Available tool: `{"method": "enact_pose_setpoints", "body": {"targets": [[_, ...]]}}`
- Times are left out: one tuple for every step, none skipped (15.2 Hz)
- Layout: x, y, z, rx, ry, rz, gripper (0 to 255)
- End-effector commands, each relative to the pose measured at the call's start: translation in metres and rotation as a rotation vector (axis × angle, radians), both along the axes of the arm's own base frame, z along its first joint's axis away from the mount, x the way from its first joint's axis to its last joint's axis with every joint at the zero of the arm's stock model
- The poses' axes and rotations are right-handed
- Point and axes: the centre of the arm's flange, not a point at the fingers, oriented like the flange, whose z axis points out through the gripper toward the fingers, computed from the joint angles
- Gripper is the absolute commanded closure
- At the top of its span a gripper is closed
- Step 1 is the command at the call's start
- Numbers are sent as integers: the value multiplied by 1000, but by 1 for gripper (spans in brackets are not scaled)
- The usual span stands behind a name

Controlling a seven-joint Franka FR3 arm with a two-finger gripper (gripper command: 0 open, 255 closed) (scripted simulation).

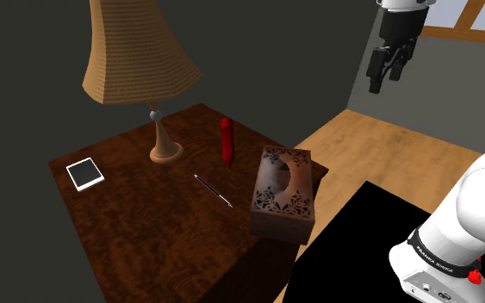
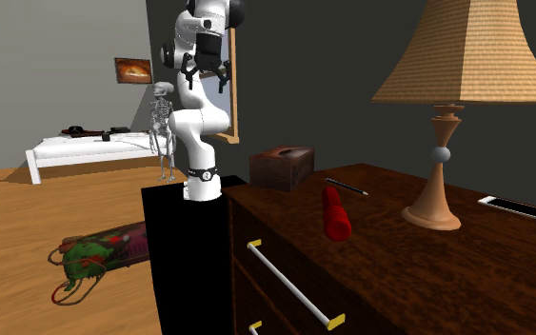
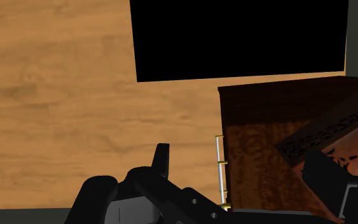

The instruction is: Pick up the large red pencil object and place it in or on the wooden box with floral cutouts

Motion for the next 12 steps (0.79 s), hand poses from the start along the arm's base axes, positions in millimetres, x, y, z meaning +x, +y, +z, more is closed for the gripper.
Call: {"method": "enact_pose_setpoints", "body": {"targets": [[0,0,0,0,0,0,0],[8,7,-7,1,-3,-12,0],[15,15,-14,1,-7,-25,0],[23,22,-22,2,-10,-37,0],[31,29,-29,2,-14,-50,0],[40,36,-36,3,-17,-62,0],[48,42,-43,4,-21,-75,0],[56,49,-50,4,-24,-87,0],[65,56,-57,5,-28,-99,0],[73,62,-64,6,-31,-112,0],[82,69,-71,6,-35,-124,0],[91,75,-77,7,-38,-137,0]]}}
